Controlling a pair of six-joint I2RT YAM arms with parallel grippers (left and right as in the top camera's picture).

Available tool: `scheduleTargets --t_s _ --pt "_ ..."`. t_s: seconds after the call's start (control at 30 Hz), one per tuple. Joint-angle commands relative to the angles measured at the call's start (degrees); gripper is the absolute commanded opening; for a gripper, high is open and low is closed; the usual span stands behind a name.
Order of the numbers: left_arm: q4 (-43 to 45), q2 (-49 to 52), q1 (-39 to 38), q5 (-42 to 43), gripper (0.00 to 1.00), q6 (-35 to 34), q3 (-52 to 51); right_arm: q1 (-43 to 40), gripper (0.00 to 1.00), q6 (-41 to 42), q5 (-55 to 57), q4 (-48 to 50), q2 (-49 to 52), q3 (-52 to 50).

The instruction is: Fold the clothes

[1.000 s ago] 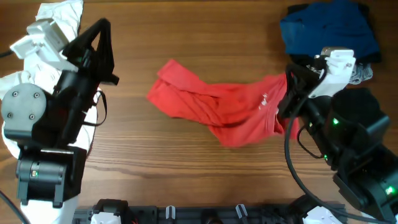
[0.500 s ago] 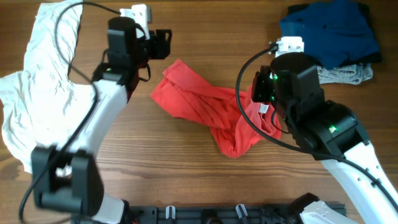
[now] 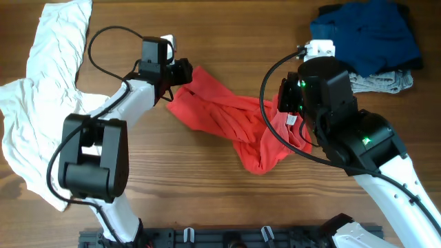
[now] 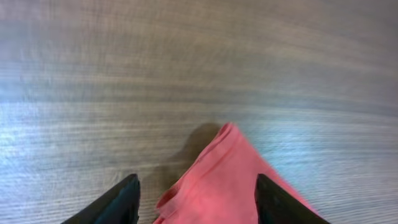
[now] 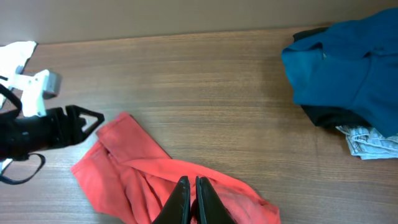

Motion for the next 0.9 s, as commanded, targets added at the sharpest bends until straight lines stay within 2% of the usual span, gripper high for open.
scheduleTargets --t_s 0.0,0.2,0.47,0.57,0.67,0.87 --pt "-0.11 3.45 -0.15 -1.03 0.59 -0.13 0.04 -0.17 0.04 0.83 1.2 0.52 0.28 0.7" --pt "0.63 5.53 -0.15 -0.92 0.48 -0.13 0.04 -0.17 0.04 0.83 1.22 0.81 0.28 0.7" --pt "1.2 5.51 -0.15 -0.5 0.04 -0.2 0.04 -0.17 0.04 0.83 1.25 0.81 0.28 0.7" --pt "1.2 4.52 0.02 -0.52 0.04 -1.29 0.04 -0.17 0.04 0.83 1.25 0.81 0.28 0.7" --pt "0.17 -0.96 1.14 -0.59 0.04 -1.46 0.04 -0.2 0.04 0.81 1.68 0.87 0.26 0.7" --pt "-6.12 -22.8 5.86 -3.54 0.04 -2.97 0.04 -1.68 0.04 0.63 1.75 3.37 -0.26 0.72"
